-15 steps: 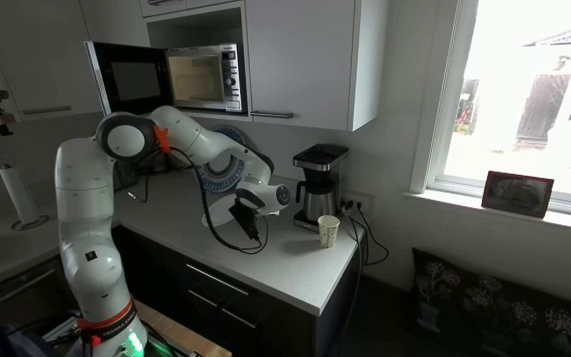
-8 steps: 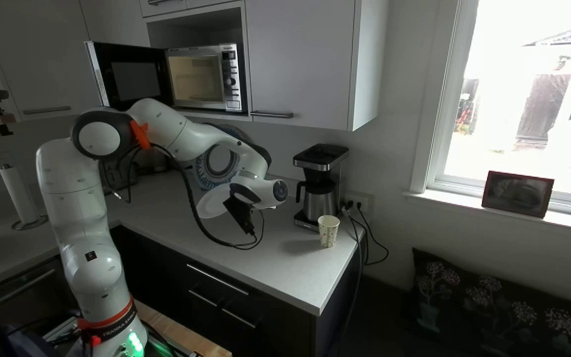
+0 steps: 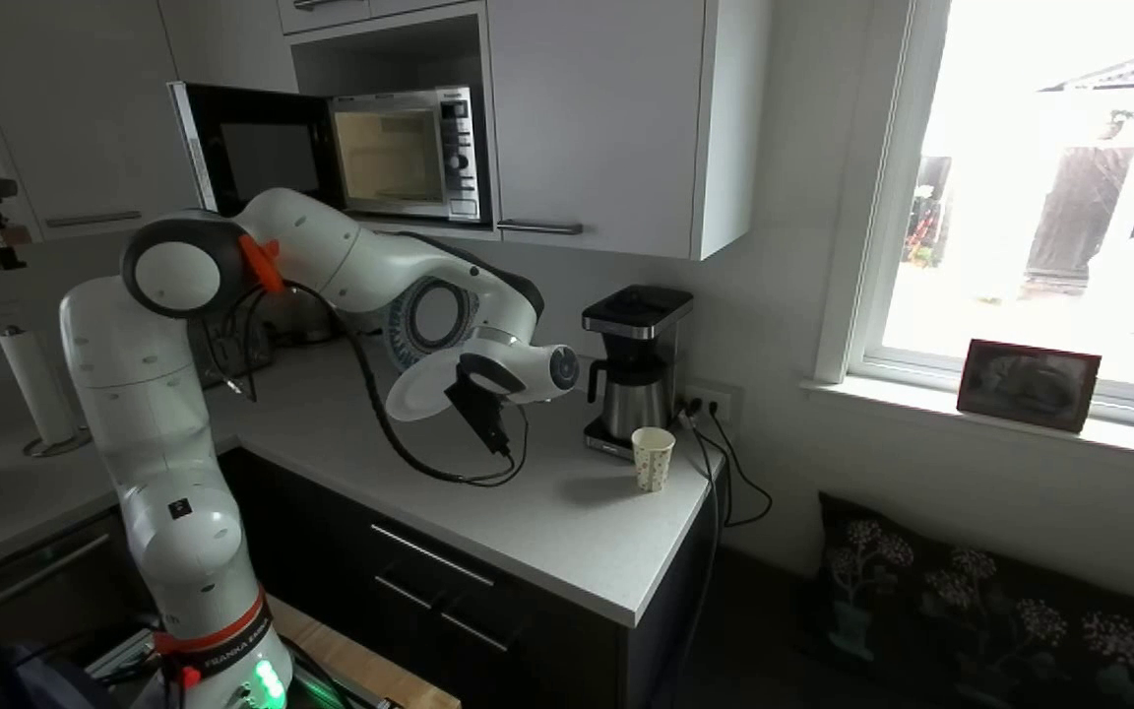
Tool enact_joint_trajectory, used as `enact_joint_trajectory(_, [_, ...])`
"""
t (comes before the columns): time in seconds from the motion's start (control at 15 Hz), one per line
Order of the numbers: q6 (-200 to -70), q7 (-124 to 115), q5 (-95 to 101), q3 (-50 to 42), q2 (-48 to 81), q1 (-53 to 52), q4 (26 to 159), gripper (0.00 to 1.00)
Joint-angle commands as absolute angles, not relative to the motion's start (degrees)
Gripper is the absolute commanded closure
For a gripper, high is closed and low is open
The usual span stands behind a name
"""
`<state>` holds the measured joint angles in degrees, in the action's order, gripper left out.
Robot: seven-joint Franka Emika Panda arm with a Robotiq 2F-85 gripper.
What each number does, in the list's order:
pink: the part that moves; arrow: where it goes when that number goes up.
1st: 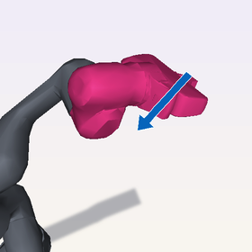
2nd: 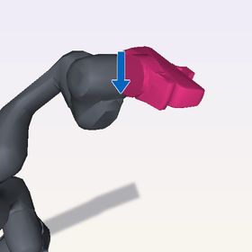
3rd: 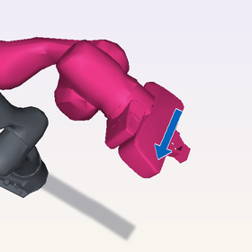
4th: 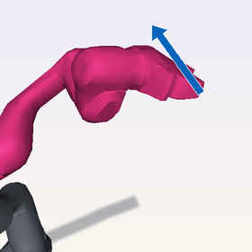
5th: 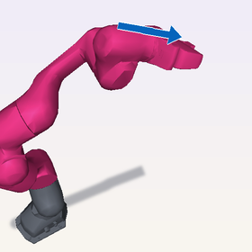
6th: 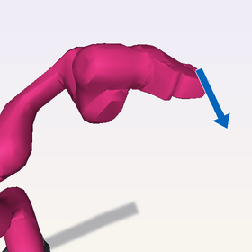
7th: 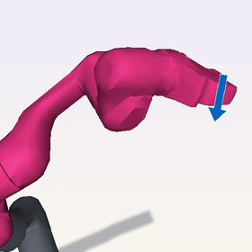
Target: Put the plate in the microwave and then close the microwave door
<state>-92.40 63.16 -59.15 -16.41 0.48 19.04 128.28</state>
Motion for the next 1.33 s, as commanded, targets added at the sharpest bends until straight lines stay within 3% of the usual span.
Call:
enact_joint_trajectory(0.0, [-86.4, 61.4, -56.2, -19.1, -4.8, 20.4, 128.2, 1.00])
enact_joint_trajectory(0.53, [-73.3, 54.6, -55.2, -21.8, -12.4, 20.7, 123.4, 1.00])
enact_joint_trajectory(1.27, [-71.3, 53.5, -57.6, -21.6, -12.8, 19.5, 122.7, 1.00])
